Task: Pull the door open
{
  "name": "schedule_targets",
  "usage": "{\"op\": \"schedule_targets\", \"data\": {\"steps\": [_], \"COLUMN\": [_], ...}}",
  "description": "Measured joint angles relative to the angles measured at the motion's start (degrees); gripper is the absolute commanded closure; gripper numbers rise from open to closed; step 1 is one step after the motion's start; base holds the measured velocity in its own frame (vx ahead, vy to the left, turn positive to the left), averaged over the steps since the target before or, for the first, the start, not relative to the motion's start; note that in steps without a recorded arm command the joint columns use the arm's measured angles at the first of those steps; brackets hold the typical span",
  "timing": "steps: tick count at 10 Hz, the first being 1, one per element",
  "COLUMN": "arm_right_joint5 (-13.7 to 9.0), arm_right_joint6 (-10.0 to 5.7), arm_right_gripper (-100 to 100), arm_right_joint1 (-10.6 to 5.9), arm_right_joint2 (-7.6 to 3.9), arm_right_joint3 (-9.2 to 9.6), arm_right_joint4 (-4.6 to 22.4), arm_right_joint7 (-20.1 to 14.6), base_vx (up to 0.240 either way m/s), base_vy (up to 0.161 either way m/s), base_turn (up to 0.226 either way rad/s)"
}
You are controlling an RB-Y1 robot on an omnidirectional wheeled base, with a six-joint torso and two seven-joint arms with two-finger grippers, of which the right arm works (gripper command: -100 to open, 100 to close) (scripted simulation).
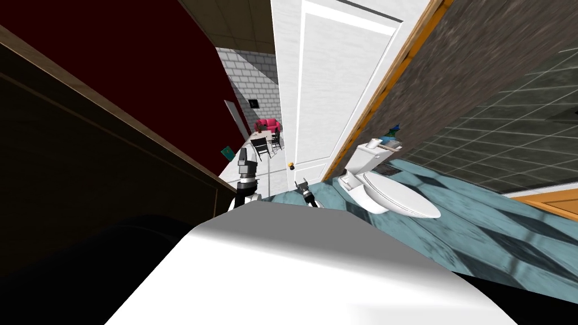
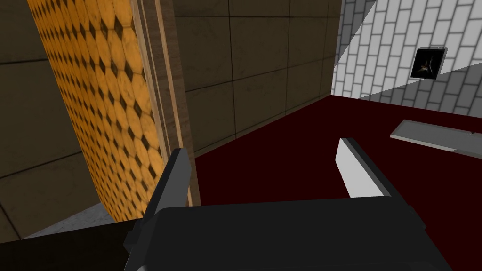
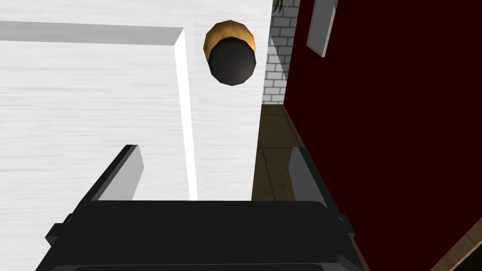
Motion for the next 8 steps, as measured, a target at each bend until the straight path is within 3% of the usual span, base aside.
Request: {"op": "schedule_targets", "data": {"steps": [3, 4, 5, 8], "arm_right_joint5": [-0.1, -0.2, -0.2, -0.3], "arm_right_joint6": [-0.1, -0.7, -0.52, -0.62], "arm_right_gripper": [-100, -100, -100, -100], "arm_right_joint1": [0.02, -0.58, 0.13, -0.24], "arm_right_joint2": [-1.41, -1.96, -2.93, -4.89], "arm_right_joint3": [-0.1, -0.39, -0.18, -0.39], "arm_right_joint4": [-0.3, 0.8, -0.5, -0.6], "arm_right_joint7": [0.4, 0.8, 0.8, 1.5], "base_vx": [-0.081, -0.099, -0.102, -0.07], "base_vy": [-0.091, -0.079, -0.081, -0.075], "base_turn": [0.297, 0.33, 0.322, 0.302]}}
